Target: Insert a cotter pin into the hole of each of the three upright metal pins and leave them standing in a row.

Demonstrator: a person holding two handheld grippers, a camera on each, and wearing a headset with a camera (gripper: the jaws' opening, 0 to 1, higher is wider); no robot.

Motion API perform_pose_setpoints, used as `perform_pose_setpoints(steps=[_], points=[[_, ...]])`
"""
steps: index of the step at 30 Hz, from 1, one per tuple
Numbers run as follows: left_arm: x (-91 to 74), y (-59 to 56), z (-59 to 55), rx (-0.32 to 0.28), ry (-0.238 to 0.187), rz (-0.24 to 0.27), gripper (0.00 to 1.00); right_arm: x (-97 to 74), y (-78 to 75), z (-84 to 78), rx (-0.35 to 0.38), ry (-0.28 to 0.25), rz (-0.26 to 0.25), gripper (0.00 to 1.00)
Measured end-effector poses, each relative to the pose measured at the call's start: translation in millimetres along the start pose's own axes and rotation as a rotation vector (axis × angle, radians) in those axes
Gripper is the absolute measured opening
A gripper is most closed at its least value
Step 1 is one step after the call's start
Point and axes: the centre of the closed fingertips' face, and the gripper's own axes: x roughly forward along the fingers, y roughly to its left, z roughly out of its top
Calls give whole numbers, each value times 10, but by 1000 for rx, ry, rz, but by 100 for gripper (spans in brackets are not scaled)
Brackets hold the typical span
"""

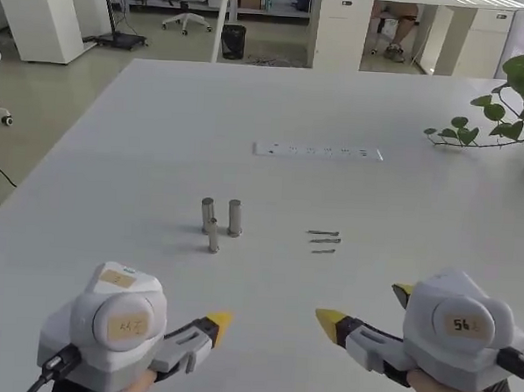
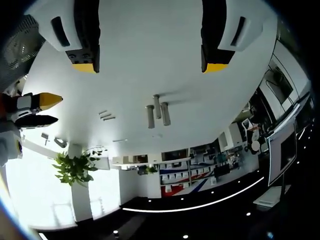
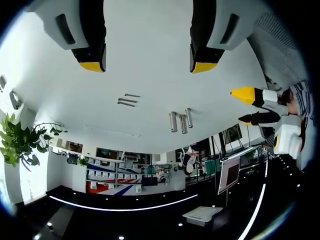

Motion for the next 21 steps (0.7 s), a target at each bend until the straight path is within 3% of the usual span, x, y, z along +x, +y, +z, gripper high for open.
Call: perform_pose_setpoints(steps=[21], points=[[-3, 32, 9, -6, 1, 13, 82, 8, 17, 3, 0, -1, 13, 64]])
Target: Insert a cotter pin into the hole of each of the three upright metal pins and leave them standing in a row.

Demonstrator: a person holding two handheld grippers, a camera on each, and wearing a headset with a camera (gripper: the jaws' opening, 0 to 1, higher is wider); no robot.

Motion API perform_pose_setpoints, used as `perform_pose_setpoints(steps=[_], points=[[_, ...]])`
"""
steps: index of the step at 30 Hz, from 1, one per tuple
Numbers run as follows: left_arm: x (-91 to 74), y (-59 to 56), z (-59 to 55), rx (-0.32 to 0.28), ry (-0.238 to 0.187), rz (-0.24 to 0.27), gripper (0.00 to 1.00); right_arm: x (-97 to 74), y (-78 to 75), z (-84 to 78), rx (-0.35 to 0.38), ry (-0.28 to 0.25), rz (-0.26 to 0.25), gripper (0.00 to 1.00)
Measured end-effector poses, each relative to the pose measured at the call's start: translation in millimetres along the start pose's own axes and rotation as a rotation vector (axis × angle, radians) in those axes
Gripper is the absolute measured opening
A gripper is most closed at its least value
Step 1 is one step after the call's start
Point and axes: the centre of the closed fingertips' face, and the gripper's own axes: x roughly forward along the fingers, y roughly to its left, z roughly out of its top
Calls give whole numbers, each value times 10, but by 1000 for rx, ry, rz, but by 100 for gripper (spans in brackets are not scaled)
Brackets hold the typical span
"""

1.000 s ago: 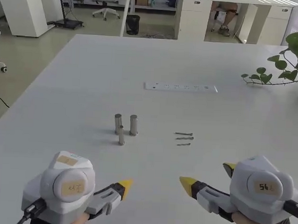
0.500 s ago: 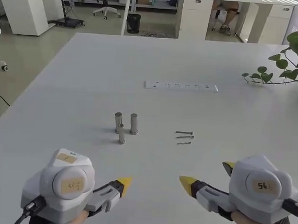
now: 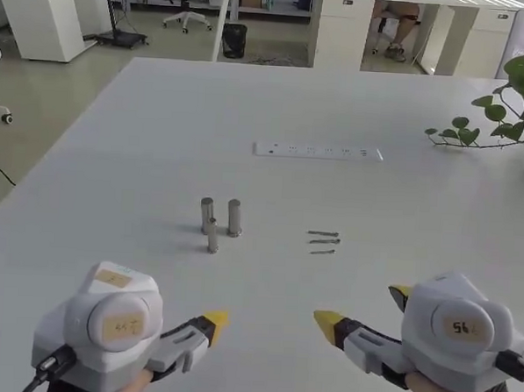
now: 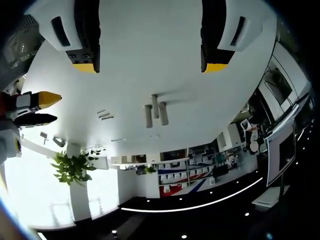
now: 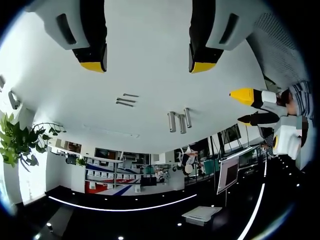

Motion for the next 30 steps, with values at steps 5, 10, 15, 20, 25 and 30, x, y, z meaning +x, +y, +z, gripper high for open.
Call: perform_pose_setpoints(steps=[5, 10, 15, 20, 25, 30], points=[[-5, 8, -9, -9, 7, 2, 82, 0, -3, 4, 6, 1, 0, 64], [0, -3, 20, -5, -2, -1, 83, 2, -15, 7, 7, 3, -3, 64], [-4, -15, 50, -1, -15, -6, 86, 4, -12, 23, 8, -1, -1, 64], [1, -24, 50, 12, -5, -11, 90, -15, -53, 69, 12, -16, -11, 64], [-30, -33, 82, 8, -11, -18, 95, -39, -70, 132, 9, -38, -9, 64], [-65, -19, 167, -26, -36, -30, 99, -29, -74, 163, 19, -28, 16, 62]])
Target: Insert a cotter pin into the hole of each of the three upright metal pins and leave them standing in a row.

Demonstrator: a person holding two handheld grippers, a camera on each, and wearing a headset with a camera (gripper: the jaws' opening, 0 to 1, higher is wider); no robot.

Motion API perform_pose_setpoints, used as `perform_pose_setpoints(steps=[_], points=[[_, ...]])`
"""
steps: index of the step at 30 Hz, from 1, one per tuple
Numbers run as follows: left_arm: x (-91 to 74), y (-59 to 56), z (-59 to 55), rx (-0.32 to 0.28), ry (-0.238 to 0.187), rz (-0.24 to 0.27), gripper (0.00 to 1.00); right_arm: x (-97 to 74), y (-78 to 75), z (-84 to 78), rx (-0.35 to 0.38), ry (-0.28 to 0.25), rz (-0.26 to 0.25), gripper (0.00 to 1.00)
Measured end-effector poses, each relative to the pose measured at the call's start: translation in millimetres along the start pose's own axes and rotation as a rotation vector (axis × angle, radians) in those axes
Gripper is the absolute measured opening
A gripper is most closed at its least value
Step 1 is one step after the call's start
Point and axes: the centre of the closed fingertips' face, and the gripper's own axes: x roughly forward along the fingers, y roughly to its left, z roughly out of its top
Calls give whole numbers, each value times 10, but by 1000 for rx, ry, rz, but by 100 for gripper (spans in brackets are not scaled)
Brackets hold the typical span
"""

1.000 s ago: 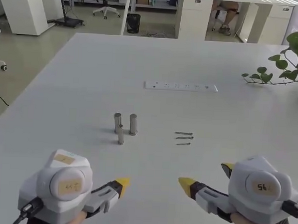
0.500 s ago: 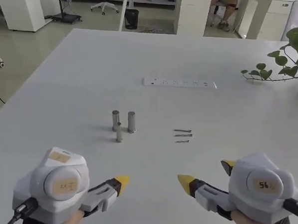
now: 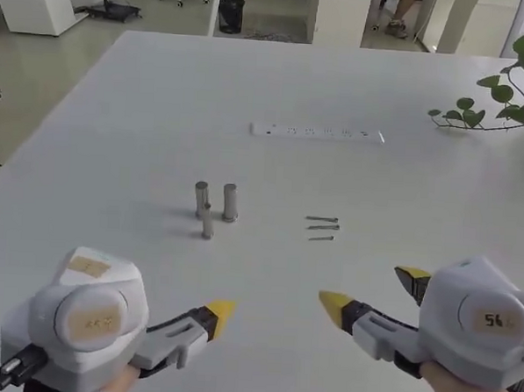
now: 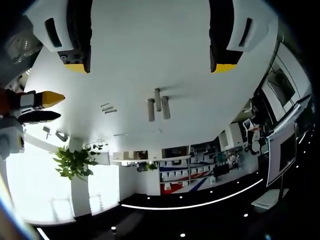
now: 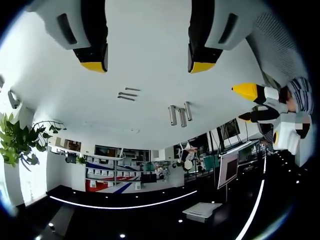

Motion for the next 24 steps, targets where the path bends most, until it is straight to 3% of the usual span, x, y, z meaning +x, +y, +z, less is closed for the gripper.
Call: perform_pose_setpoints(steps=[6, 12, 16, 24], points=[[-49, 36, 34, 7, 2, -3, 99, 62, 21, 137, 5, -5, 50, 58], [-96, 64, 89, 13, -7, -7, 99, 225, 154, 298, -40, -14, 124, 53], [-120, 76, 107, 42, 2, -9, 99, 383, 290, 359, -48, -9, 184, 49], [-159, 124, 177, -4, -8, -22, 99, 687, 546, 444, -79, 9, 275, 42]])
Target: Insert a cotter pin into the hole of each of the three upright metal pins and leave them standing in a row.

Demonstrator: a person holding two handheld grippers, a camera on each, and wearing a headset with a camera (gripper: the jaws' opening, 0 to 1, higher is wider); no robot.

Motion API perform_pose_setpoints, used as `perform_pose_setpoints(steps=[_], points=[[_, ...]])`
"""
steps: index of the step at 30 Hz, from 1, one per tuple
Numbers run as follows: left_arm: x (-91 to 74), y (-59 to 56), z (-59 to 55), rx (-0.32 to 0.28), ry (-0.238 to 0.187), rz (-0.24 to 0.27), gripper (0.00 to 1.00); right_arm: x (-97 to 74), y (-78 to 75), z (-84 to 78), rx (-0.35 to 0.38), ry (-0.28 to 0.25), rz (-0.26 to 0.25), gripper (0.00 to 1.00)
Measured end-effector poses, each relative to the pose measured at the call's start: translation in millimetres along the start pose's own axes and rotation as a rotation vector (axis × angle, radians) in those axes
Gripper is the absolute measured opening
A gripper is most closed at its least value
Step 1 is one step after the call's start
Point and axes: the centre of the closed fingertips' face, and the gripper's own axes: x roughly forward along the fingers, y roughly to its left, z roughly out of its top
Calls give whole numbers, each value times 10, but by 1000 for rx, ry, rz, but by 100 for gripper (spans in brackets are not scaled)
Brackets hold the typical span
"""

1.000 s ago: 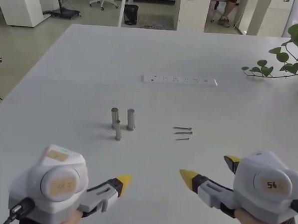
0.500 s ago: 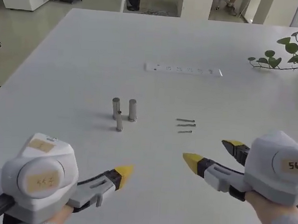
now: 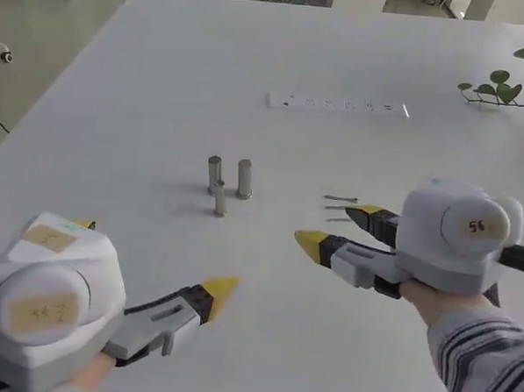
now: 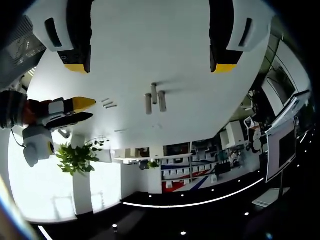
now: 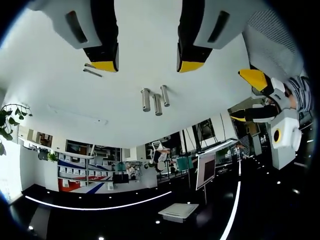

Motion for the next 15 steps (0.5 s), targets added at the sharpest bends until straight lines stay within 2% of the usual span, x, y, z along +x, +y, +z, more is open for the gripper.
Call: perform_pose_setpoints(steps=[3, 10, 15], points=[[10, 13, 43, 2, -20, 0, 99, 131, 43, 35, -15, 3, 26, 39], [52, 25, 19, -4, 13, -21, 95, 446, 136, 99, -27, 13, 82, 36], [91, 85, 63, -28, 1, -19, 95, 681, 209, 142, -22, 22, 119, 34]])
